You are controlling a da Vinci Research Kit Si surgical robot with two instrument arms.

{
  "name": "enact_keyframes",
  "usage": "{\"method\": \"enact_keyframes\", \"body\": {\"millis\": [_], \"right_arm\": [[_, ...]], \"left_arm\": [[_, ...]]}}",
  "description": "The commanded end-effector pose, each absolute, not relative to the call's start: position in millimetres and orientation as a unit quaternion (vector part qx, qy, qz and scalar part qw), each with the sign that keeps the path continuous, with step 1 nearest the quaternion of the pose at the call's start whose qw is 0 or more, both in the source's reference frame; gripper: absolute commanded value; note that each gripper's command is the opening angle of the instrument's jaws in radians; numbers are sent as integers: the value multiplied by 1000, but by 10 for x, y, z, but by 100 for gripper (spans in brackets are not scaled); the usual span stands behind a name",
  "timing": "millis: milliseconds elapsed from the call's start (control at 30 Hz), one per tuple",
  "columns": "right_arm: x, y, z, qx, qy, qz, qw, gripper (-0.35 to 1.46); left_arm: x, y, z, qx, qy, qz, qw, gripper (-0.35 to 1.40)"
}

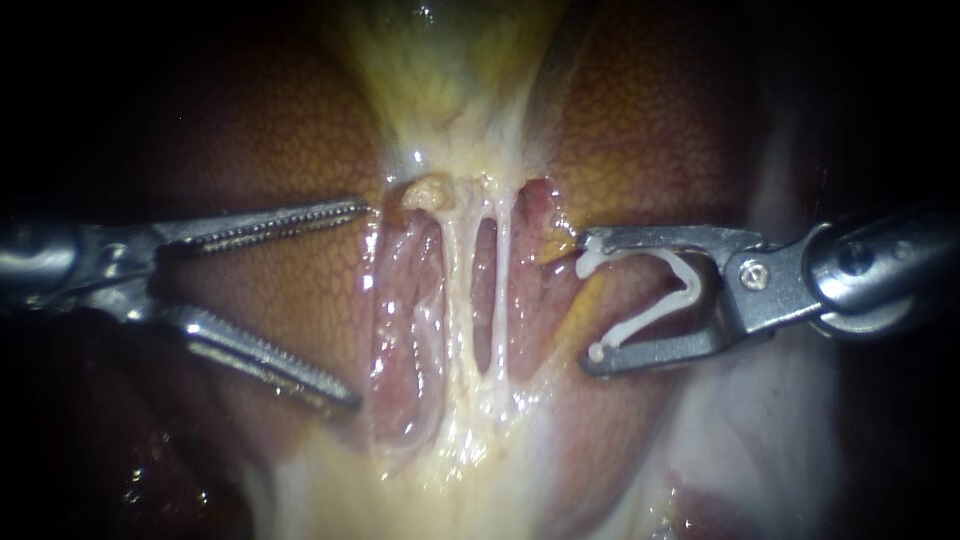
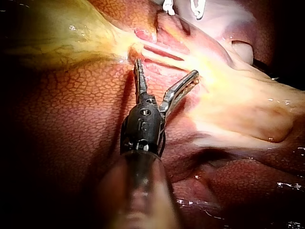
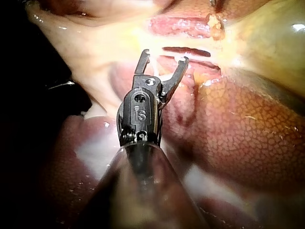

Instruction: Grabbing gallbladder

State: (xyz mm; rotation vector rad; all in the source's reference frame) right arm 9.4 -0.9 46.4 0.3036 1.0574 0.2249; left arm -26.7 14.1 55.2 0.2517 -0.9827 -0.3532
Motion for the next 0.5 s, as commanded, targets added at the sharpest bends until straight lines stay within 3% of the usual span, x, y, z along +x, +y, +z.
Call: {"method": "enact_keyframes", "body": {"millis": [33, 500], "right_arm": [[94, -9, 464, 144, 501, 107, 847, 61], [94, -8, 465, 144, 501, 107, 847, 61]], "left_arm": [[-267, 141, 552, 120, -468, -168, 859, 119], [-276, 167, 550, 114, -463, -183, 860, 116]]}}
